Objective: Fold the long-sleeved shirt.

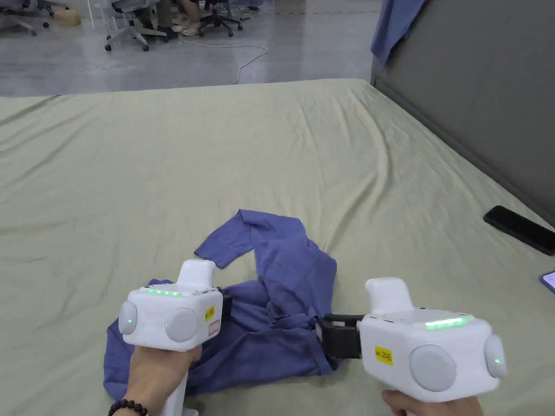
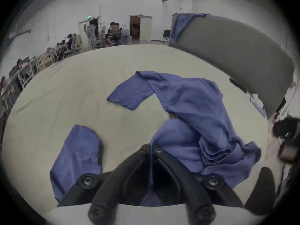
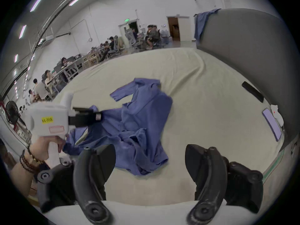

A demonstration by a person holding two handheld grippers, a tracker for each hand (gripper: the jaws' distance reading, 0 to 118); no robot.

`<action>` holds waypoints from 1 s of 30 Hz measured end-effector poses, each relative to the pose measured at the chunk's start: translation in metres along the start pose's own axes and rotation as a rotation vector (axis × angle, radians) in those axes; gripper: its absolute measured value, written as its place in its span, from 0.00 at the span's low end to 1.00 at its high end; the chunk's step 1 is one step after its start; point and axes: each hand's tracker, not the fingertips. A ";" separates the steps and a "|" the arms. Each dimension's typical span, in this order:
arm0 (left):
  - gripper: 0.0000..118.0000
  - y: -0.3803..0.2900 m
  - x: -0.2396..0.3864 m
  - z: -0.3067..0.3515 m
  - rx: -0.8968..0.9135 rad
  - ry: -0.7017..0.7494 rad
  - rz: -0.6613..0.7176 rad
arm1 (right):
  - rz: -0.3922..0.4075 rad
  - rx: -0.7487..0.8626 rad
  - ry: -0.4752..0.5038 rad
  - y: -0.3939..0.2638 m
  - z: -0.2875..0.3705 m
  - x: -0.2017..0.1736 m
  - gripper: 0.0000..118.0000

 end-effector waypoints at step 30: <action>0.00 0.360 -0.023 0.265 0.692 0.331 -0.110 | 0.183 0.616 -0.038 0.420 0.115 -0.065 0.05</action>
